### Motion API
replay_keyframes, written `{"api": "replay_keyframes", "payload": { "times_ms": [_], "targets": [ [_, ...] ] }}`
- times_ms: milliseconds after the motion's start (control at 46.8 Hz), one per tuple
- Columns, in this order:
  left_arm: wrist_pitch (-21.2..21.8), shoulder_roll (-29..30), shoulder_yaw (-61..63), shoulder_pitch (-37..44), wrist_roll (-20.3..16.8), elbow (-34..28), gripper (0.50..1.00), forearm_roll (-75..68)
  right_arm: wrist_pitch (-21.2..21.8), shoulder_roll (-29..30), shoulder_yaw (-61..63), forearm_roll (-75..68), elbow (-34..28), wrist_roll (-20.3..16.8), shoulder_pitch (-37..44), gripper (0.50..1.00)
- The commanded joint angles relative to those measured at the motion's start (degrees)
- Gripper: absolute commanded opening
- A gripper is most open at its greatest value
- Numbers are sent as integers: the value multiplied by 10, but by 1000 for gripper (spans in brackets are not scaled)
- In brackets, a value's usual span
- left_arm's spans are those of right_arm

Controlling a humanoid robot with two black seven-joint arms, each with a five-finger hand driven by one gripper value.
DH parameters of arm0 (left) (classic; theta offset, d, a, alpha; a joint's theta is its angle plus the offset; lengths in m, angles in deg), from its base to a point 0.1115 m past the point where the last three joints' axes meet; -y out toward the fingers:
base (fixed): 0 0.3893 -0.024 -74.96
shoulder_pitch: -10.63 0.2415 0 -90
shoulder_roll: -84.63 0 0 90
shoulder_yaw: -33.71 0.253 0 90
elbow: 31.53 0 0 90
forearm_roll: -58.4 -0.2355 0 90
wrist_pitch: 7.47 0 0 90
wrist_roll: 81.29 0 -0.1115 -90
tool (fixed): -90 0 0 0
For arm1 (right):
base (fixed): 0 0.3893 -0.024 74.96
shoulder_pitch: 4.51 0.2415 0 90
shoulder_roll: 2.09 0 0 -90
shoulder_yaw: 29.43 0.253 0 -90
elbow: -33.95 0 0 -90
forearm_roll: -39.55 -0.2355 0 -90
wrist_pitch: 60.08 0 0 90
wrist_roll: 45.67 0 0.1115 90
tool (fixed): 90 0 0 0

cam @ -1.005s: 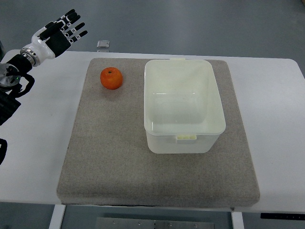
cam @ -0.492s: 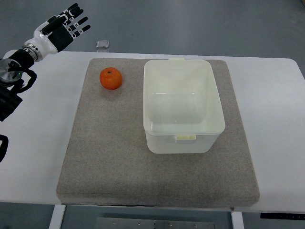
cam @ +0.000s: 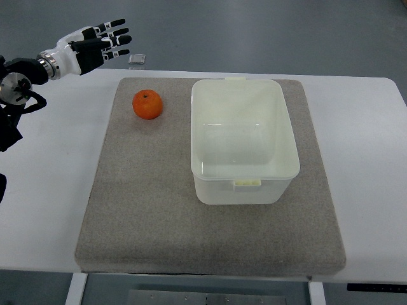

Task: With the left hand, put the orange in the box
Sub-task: 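Raise the left hand and open its fingers above the mat, then lower the left hand onto the orange and close fingers around it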

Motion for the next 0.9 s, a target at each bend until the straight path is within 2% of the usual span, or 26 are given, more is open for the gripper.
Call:
{"api": "replay_keyframes", "payload": {
  "times_ms": [0, 150, 513, 813, 877],
  "targets": [
    [0, 10, 0, 1, -27, 21, 994, -67, 0, 0, 0, 0, 0, 0, -1, 926],
    [0, 26, 0, 0, -58, 51, 994, -179, 0, 0, 0, 0, 0, 0, 0, 926],
    [0, 41, 4, -3, -65, 103, 990, -386, 0, 0, 0, 0, 0, 0, 0, 926],
    [0, 44, 60, -14, -102, 152, 984, -504, 1, 0, 1, 0, 0, 0, 0, 926],
    [12, 44, 64, -14, -112, 160, 984, -539, 0, 0, 0, 0, 0, -1, 0, 926]
  ]
}}
